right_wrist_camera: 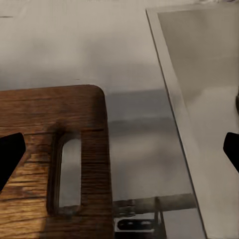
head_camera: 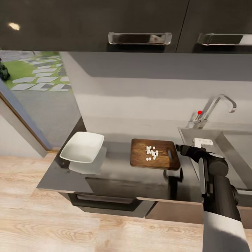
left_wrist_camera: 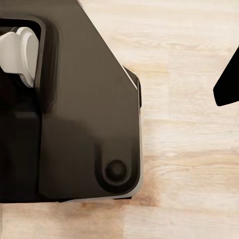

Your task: In the kitchen, take the Vidalia onion out of the sink, dice it on the chopping board with the paring knife, put the diced onion into the bowl on the countertop, then place both the paring knife and the chopping board into the sink.

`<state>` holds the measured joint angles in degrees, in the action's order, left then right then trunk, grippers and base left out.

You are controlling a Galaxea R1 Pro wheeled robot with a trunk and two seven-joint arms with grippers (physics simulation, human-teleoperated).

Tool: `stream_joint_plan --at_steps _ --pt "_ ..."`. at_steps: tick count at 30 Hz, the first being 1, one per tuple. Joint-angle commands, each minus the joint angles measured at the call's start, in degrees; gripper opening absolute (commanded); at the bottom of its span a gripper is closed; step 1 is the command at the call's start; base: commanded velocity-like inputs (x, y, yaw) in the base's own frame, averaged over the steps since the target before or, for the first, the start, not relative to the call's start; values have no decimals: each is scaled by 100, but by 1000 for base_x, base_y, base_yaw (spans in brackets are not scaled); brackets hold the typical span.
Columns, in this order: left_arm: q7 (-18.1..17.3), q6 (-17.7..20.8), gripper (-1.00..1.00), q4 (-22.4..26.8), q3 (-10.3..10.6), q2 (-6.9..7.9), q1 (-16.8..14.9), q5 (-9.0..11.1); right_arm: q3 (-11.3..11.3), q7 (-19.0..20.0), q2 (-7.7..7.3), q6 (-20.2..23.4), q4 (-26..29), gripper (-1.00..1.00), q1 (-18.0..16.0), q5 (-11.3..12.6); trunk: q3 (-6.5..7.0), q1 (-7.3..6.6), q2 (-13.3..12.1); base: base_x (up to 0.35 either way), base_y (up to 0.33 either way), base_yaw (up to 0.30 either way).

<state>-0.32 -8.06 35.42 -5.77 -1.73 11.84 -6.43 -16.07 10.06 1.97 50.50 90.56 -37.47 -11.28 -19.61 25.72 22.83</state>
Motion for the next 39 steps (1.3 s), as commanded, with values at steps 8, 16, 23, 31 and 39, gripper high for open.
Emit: stream_joint_plan --at_steps 8,16,23,31,39 --pt "-3 -11 100 9 -32 -10 3 -60 -11 57 2 30 -29 100 -6 -60 -9 6 9 80 -20 0" --pt "-3 -11 100 -13 -30 -11 3 -60 -10 57 3 39 -29 100 -6 -67 -38 6 9 1 0 0" --pt "-3 -11 100 -18 -29 -10 3 -60 -10 57 5 39 -29 100 -6 -68 -71 6 9 0 -38 0" --pt "-3 -11 100 -26 -29 -9 3 -60 -10 57 5 39 -60 100 -6 -68 -109 6 9 0 -2 0" --pt "-3 -11 100 -26 -29 -4 3 -60 -2 57 12 39 -126 100 -6 -68 -146 6 9 0 4 0"
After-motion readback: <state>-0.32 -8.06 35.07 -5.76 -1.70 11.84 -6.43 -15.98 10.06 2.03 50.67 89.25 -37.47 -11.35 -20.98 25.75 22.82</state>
